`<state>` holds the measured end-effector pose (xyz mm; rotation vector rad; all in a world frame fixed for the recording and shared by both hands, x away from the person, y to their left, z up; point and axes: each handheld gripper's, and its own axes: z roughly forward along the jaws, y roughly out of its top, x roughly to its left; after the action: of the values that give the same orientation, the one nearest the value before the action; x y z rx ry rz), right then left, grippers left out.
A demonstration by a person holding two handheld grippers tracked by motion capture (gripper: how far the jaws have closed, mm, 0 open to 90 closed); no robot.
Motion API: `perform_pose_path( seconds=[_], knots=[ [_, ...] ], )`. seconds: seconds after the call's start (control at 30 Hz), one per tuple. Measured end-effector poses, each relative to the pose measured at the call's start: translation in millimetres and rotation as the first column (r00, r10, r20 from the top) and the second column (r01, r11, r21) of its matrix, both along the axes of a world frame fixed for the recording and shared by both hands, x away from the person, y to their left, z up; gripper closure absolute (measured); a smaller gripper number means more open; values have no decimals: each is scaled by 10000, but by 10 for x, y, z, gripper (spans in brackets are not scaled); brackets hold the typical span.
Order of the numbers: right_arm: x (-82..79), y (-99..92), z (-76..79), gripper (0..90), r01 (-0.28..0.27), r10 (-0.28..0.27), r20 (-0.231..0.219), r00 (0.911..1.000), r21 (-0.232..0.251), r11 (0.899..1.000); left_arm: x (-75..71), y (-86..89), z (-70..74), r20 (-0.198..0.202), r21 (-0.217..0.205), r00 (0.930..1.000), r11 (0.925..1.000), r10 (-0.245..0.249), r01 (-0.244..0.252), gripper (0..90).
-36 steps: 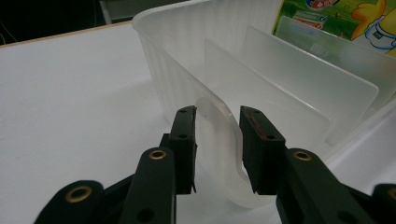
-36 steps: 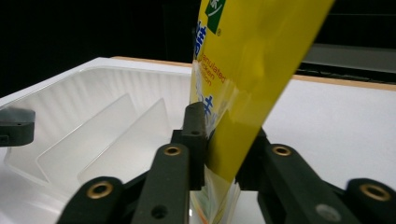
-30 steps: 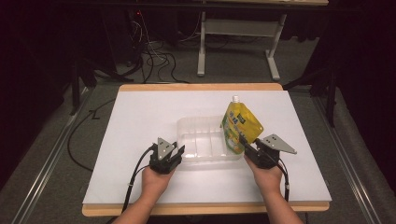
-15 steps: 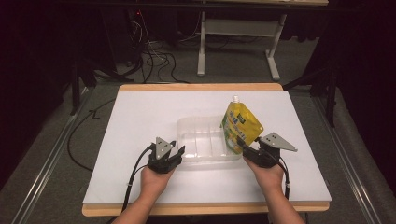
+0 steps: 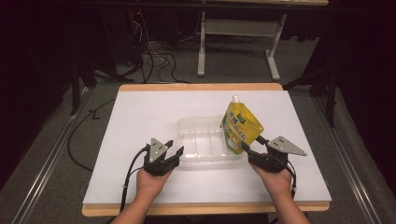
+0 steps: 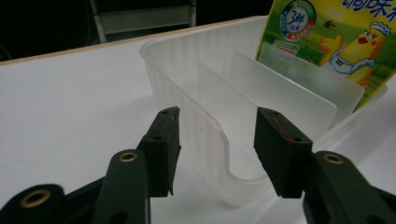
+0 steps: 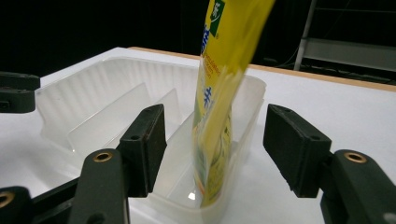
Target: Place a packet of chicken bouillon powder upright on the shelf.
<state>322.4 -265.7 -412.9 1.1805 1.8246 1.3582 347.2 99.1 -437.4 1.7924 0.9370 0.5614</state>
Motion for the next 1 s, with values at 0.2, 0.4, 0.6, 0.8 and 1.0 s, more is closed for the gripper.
perform_pose_path(
  seconds=[0.2,0.4,0.6,0.8,1.0],
  knots=[
    [-216,-204,45,390,46,-43,214,9998,-149,9999,-59,204,97,-106,64,9999,10000,36,-35,494],
    [-380,-552,50,384,797,-793,253,9965,-149,9967,-106,652,102,-228,633,9991,9975,344,-329,466],
    [-460,-882,-57,373,1738,-1735,208,9846,-125,9847,-202,1181,-54,51,839,9941,9906,1084,-1085,423],
    [-439,-920,-184,358,2005,-2007,-195,9795,-124,9796,-165,1256,-54,-366,102,9909,9916,1294,-1291,370],
    [-367,-758,-235,363,1632,-1657,-316,9857,-700,9841,-206,1129,-65,-223,665,9960,9942,861,-844,355]
  ],
)
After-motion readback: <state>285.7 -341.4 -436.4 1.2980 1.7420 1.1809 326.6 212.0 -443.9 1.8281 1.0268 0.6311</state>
